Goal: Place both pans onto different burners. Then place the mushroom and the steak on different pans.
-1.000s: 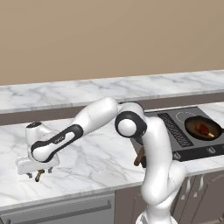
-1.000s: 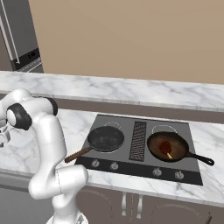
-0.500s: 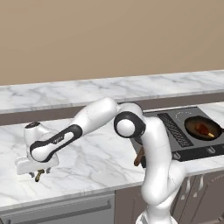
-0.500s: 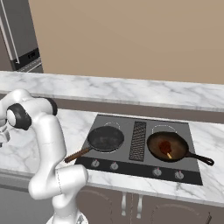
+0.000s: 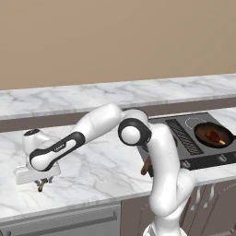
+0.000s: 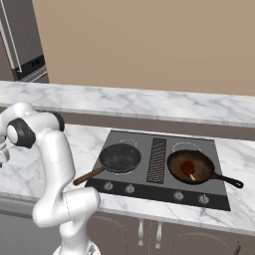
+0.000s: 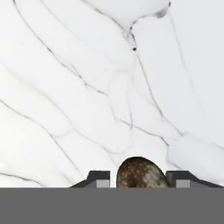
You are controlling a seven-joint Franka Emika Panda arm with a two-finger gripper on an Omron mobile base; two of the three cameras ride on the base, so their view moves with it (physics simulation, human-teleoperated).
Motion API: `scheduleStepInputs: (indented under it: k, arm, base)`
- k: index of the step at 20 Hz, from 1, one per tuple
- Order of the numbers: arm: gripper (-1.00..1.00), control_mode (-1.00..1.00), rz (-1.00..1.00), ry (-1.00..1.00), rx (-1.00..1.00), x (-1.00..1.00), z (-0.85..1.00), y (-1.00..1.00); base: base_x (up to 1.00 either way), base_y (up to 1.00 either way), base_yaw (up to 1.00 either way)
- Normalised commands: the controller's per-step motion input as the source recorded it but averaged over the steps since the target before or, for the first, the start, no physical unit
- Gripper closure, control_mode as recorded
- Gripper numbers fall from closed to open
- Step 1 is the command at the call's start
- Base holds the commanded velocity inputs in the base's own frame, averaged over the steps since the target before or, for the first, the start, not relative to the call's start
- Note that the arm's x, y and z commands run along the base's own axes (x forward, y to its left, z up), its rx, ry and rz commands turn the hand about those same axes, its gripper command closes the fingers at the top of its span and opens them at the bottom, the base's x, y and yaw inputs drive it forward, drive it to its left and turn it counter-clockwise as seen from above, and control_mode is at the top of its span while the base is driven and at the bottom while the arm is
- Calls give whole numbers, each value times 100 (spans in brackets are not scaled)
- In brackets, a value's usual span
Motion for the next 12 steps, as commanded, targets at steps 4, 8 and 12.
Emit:
scheduleStepInputs:
  k: [4, 8, 12]
  arm:
    - [100, -100, 0, 0, -1, 11, -35, 8]
    - [100, -100, 0, 0, 1, 8, -1, 0]
    - [100, -100, 0, 0, 4, 4, 21, -16]
  base:
    - [0, 0, 0]
    - [0, 0, 0]
    - [0, 0, 0]
